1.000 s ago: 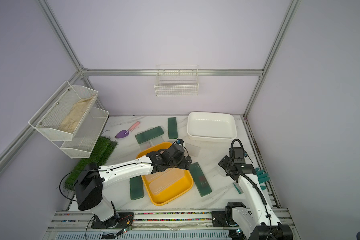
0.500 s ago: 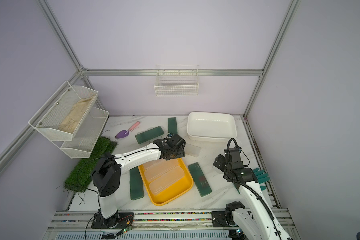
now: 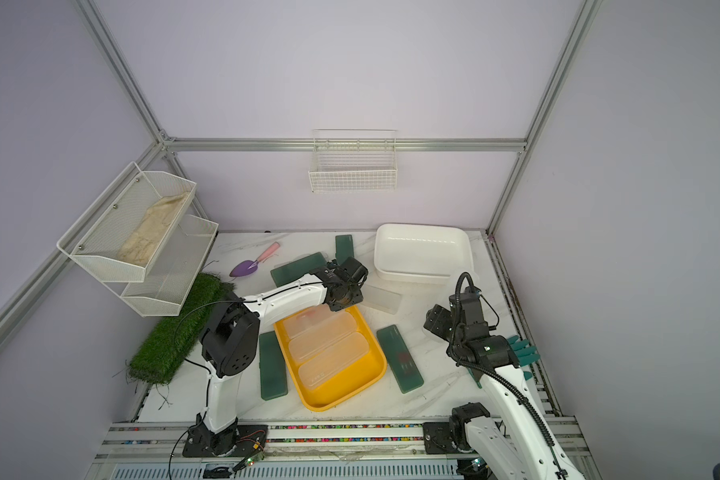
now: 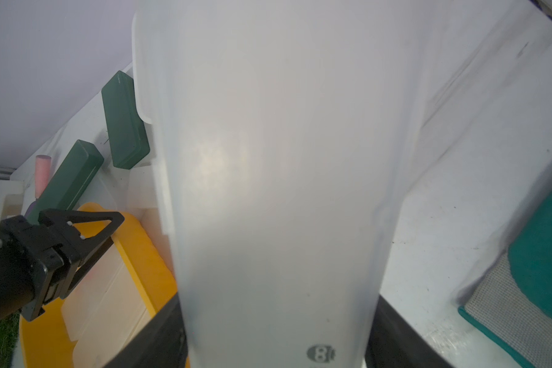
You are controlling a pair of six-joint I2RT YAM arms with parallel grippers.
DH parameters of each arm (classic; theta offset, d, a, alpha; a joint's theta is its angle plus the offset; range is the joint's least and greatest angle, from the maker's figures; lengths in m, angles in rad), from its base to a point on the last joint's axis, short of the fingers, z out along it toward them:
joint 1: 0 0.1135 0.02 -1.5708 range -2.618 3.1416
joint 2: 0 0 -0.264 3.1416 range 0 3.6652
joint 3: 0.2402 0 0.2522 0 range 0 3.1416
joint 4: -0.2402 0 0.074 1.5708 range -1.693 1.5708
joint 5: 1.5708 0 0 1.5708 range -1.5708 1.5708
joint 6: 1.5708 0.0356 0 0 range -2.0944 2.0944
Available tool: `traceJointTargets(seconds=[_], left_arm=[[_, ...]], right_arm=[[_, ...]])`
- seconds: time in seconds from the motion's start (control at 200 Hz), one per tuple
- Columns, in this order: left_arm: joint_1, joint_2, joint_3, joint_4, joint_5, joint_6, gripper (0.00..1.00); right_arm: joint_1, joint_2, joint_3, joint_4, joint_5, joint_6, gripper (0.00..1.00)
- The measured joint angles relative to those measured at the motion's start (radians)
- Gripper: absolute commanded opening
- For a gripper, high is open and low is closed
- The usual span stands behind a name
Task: Place the pencil cases by color into the storage box
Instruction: Adjust the storage box at the center of the board.
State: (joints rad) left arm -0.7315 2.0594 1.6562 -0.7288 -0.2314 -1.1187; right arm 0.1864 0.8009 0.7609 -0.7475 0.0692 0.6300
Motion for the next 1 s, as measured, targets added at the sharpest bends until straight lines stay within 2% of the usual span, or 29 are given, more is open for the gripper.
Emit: traceJointTargets(seconds=[0.22,0.32,0.795,1.0], left_arm=[[0.032,0.071,0.067,-0.003,0.022,-0.048,0.32],[0.043,0.088,0.086,-0.015,0.027,-0.067,0.23],[0.086,0.089,0.093,-0.026,0.023,-0.216,0.12],[0.117,0.083,0.091,-0.039,-0.021,-0.341,0.12]], right_arm=[[0.008,0.002,0.0,0.006,-0.019,-0.01,0.57],[0.013,0.002,0.0,0.013,-0.027,-0.015,0.57],[0.033,0.003,0.018,0.023,-0.061,-0.026,0.56],[0.046,0.015,0.018,0.023,-0.064,-0.026,0.56]])
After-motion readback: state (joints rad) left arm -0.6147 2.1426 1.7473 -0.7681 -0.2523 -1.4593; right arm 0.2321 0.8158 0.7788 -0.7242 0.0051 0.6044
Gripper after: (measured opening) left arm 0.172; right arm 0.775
